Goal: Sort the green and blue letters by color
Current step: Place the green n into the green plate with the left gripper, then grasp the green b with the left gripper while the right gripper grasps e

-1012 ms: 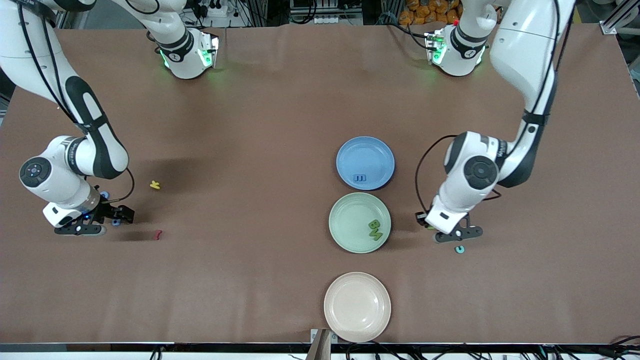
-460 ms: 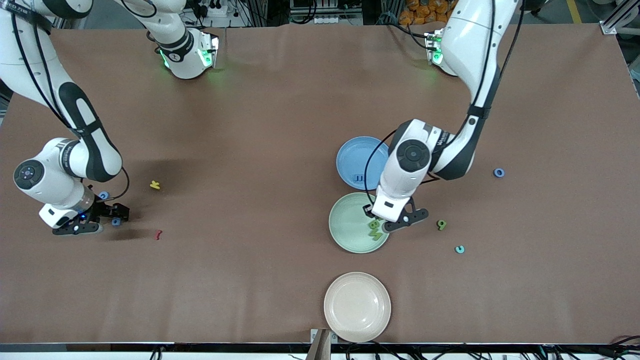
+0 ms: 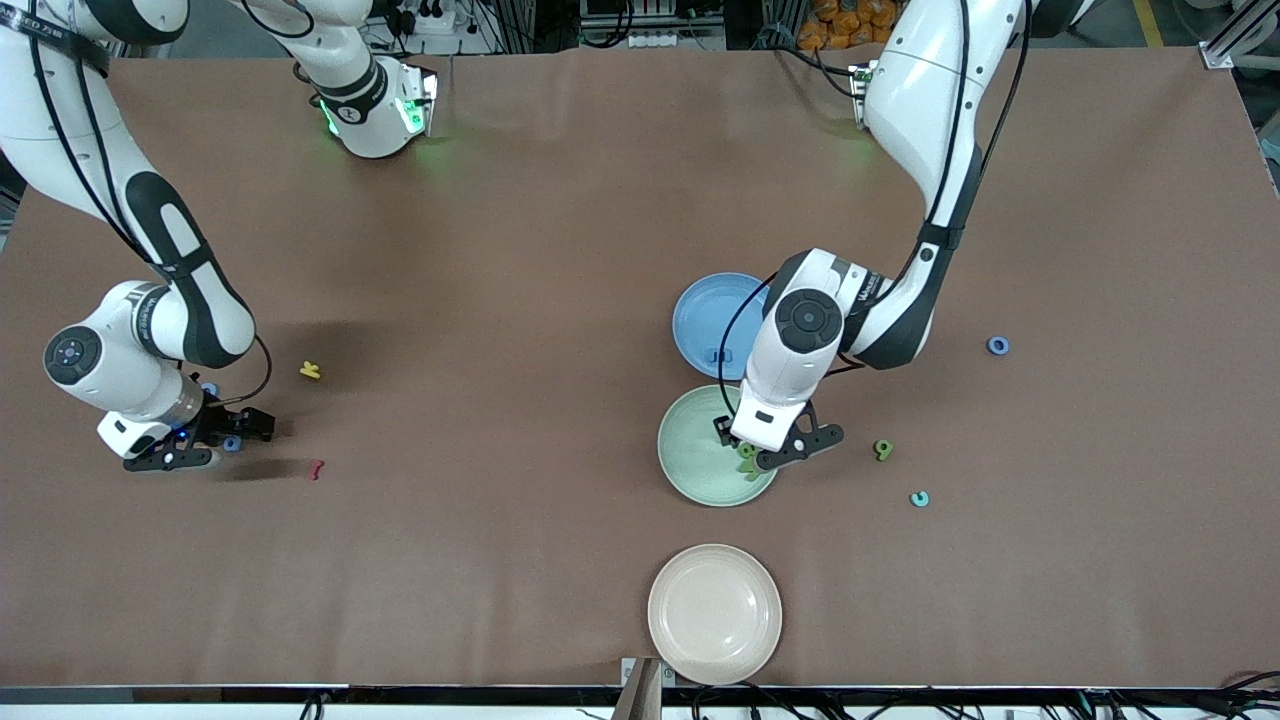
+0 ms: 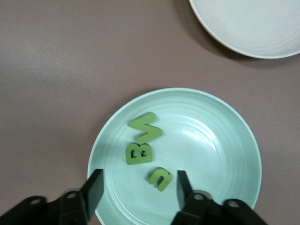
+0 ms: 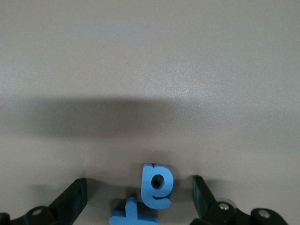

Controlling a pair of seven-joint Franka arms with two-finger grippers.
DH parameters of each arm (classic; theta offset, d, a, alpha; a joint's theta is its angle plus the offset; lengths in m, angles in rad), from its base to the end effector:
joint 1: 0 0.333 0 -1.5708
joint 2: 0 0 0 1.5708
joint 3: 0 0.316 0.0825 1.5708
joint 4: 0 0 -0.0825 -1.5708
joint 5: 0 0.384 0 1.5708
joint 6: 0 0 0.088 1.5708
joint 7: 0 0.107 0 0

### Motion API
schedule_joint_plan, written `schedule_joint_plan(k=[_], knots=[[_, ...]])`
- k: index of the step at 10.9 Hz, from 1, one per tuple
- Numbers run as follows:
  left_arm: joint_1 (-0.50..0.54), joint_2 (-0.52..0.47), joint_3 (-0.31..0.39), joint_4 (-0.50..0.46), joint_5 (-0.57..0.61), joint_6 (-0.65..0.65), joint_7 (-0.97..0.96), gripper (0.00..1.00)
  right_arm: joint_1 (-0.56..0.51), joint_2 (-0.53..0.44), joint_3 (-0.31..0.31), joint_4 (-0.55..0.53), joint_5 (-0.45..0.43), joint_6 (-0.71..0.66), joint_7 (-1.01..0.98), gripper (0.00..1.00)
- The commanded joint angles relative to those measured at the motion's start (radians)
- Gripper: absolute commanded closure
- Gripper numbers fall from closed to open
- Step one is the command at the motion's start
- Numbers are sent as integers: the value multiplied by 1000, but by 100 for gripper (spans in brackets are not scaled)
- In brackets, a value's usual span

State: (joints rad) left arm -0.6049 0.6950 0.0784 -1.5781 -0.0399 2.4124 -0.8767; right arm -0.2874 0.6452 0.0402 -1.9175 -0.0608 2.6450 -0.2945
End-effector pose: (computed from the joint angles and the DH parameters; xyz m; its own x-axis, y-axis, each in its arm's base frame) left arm 0.6131 -0.3665 0.2452 0.9301 0.3517 0.1054 0.3425 -0.9346 0.0960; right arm 0.6126 -0.1539 0.1605 0.9929 0.0913 0.0768 0.0890 -0.9955 0.0328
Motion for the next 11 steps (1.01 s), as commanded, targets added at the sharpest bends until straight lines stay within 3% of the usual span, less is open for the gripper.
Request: schedule_joint_plan(k=[1, 3, 6, 9, 11], knots=[[39, -18, 11, 12, 6, -67, 120, 0, -51, 11, 45, 26, 18, -39, -26, 0], [162, -32, -79, 3, 72, -128, 298, 0, -140, 14, 125, 67, 18, -136, -28, 0], [370, -25, -238, -17, 254, -142, 451, 0, -144, 13, 127, 80, 18, -145, -29, 0], [460, -20, -244, -59, 279, -134, 637, 0, -134, 19, 126, 104, 16, -145, -28, 0], [520, -17, -273, -123, 339, -58, 662, 0, -125, 28, 124, 107, 15, -142, -29, 0]])
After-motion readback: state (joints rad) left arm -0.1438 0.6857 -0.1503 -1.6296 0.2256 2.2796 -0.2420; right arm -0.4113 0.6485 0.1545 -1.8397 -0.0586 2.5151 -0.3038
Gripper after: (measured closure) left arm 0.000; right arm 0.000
